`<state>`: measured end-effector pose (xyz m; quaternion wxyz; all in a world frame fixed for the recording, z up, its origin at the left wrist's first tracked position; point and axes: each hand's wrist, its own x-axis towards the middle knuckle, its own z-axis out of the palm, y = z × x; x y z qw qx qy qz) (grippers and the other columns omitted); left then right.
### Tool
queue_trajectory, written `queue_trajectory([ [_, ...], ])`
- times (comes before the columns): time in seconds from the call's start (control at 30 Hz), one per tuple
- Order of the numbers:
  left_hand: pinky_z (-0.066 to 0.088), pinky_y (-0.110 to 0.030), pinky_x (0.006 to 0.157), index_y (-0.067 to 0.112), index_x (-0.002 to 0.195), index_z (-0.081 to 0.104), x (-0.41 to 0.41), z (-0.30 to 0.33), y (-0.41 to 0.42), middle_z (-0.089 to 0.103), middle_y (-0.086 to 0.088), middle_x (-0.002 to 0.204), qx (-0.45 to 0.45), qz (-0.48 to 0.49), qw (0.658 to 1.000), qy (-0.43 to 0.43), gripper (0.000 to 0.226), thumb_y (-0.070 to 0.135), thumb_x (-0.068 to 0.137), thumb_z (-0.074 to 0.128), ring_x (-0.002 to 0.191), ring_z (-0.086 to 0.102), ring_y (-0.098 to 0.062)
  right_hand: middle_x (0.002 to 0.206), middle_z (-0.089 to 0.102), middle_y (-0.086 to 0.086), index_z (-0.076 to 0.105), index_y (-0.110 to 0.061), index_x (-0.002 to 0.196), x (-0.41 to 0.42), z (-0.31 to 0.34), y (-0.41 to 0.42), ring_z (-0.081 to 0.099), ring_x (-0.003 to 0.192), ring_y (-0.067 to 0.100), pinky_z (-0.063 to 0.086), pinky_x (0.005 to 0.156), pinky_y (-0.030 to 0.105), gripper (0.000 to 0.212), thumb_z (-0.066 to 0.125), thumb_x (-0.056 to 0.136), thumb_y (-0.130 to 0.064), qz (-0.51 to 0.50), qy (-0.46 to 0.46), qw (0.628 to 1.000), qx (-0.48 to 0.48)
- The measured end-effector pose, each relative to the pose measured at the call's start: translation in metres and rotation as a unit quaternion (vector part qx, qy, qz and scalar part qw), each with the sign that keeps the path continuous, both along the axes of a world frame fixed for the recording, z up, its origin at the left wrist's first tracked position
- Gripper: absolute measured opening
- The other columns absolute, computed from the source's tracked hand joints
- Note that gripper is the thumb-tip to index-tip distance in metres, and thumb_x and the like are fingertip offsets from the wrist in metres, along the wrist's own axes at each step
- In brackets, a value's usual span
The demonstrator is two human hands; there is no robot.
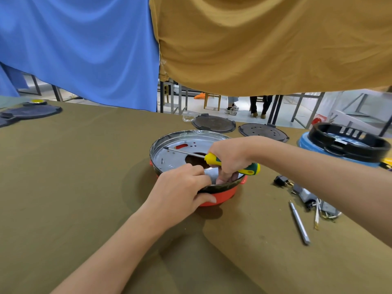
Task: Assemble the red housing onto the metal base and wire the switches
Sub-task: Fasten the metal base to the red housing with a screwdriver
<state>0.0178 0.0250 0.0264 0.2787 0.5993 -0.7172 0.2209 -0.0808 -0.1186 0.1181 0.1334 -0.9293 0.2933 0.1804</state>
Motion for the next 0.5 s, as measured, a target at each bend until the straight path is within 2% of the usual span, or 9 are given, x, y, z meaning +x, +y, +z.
queue_trajectory([
  [0.13, 0.046, -0.033, 0.043, 0.018, 0.072, 0.069, 0.0005, -0.0003, -0.0015, 0.059, 0.008, 0.070, -0.002, 0.006, 1.000, -0.003, 0.030, 0.045, 0.071, 0.083, 0.064, 0.056, -0.016, 0.085, 0.074, 0.013, 0.060, -0.002, 0.101, -0.0023, 0.0001, 0.0015, 0.073, 0.080, 0.030, 0.061, 0.076, 0.047, 0.042, 0.082, 0.079, -0.030, 0.011, 0.004, 1.000, -0.024],
  [0.23, 0.046, -0.032, 0.043, 0.019, 0.072, 0.069, 0.0017, -0.0005, -0.0013, 0.059, 0.008, 0.070, -0.001, 0.000, 1.000, 0.000, 0.030, 0.045, 0.070, 0.084, 0.064, 0.057, -0.015, 0.081, 0.067, 0.008, 0.057, -0.008, 0.093, -0.0042, 0.0003, 0.0018, 0.067, 0.077, 0.029, 0.060, 0.078, 0.044, 0.037, 0.082, 0.079, -0.032, 0.020, 0.002, 0.999, -0.042],
  [0.3, 0.046, -0.031, 0.043, 0.019, 0.073, 0.069, 0.0017, -0.0008, -0.0015, 0.060, 0.008, 0.071, 0.000, -0.005, 1.000, 0.000, 0.030, 0.045, 0.070, 0.083, 0.064, 0.057, -0.015, 0.085, 0.065, 0.008, 0.058, -0.007, 0.102, -0.0051, 0.0006, 0.0022, 0.064, 0.078, 0.027, 0.057, 0.079, 0.041, 0.042, 0.081, 0.080, -0.034, 0.019, 0.002, 0.999, -0.046],
  [0.37, 0.045, -0.031, 0.043, 0.019, 0.074, 0.069, 0.0015, -0.0001, -0.0016, 0.060, 0.008, 0.071, 0.002, -0.006, 1.000, -0.002, 0.029, 0.045, 0.072, 0.081, 0.064, 0.056, -0.015, 0.095, 0.067, 0.010, 0.058, -0.008, 0.107, -0.0033, 0.0011, 0.0026, 0.066, 0.087, 0.030, 0.057, 0.084, 0.042, 0.044, 0.081, 0.080, -0.035, 0.012, 0.007, 0.999, -0.038],
  [0.43, 0.043, -0.031, 0.042, 0.020, 0.074, 0.068, 0.0020, 0.0003, -0.0018, 0.059, 0.009, 0.071, 0.002, -0.008, 1.000, -0.001, 0.028, 0.045, 0.073, 0.081, 0.064, 0.055, -0.014, 0.101, 0.068, 0.011, 0.057, -0.013, 0.100, -0.0017, 0.0009, 0.0028, 0.067, 0.095, 0.031, 0.057, 0.088, 0.044, 0.037, 0.081, 0.080, -0.033, 0.009, 0.013, 1.000, -0.027],
  [0.5, 0.044, -0.032, 0.043, 0.020, 0.074, 0.068, 0.0022, -0.0006, -0.0017, 0.059, 0.009, 0.071, 0.006, -0.011, 1.000, 0.001, 0.028, 0.045, 0.073, 0.081, 0.065, 0.056, -0.014, 0.097, 0.068, 0.009, 0.054, -0.017, 0.087, -0.0015, -0.0004, 0.0016, 0.066, 0.091, 0.031, 0.057, 0.088, 0.045, 0.030, 0.080, 0.081, -0.031, 0.012, 0.011, 1.000, -0.021],
])
